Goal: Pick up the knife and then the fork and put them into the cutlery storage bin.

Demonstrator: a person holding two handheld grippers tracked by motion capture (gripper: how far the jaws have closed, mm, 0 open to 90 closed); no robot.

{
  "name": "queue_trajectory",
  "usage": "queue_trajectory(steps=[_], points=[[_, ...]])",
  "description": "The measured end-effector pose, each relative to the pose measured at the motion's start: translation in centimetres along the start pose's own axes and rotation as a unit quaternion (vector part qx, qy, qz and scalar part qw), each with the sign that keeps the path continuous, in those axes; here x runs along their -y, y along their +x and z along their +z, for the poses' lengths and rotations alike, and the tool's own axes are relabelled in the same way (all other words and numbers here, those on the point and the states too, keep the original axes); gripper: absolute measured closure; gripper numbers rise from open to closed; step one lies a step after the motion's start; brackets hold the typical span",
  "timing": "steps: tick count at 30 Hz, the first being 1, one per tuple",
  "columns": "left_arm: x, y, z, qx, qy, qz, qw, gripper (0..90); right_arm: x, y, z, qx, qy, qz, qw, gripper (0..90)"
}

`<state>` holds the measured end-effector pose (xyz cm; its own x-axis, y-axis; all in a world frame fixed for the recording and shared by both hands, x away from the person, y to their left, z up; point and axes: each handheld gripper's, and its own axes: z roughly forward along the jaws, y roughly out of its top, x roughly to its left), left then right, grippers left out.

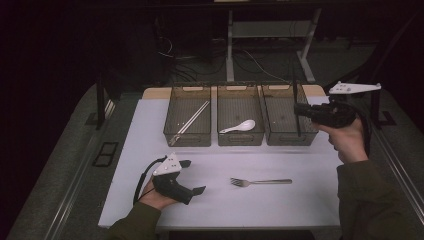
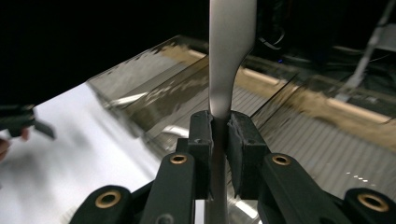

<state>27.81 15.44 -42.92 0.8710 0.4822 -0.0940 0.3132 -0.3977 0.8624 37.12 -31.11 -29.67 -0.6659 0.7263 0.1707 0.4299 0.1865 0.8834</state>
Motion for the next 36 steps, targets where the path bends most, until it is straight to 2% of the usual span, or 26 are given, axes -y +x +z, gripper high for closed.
queue_trajectory(steps=[5, 10, 17, 21, 30, 36], points=[[0.0, 0.0, 0.0, 0.001, 0.000, -0.001, 1.0000, 0.0, -1.2, -1.4, 0.7, 0.025, -0.001, 0.000, 0.9997, 79.9], [0.0, -0.1, 0.0, 0.001, -0.002, -0.003, 1.0000, 0.0, -1.2, -3.1, 1.8, 0.049, 0.008, 0.010, 0.9987, 79.9], [0.0, 0.0, 0.0, 0.000, 0.001, -0.003, 1.0000, 0.0, -0.3, -5.4, 3.0, 0.071, 0.022, 0.027, 0.9969, 79.9], [0.0, 0.0, -0.1, -0.001, 0.000, -0.001, 1.0000, 0.0, 0.1, -6.2, 3.6, 0.083, 0.036, 0.025, 0.9956, 79.9], [0.0, -0.1, -0.1, 0.000, 0.000, -0.002, 1.0000, 0.0, 2.0, -7.4, 5.2, 0.100, 0.084, 0.032, 0.9909, 79.9], [0.1, 0.0, -0.1, 0.001, -0.001, -0.003, 1.0000, 0.0, 3.8, -7.9, 6.1, 0.102, 0.117, 0.041, 0.9870, 79.9]])
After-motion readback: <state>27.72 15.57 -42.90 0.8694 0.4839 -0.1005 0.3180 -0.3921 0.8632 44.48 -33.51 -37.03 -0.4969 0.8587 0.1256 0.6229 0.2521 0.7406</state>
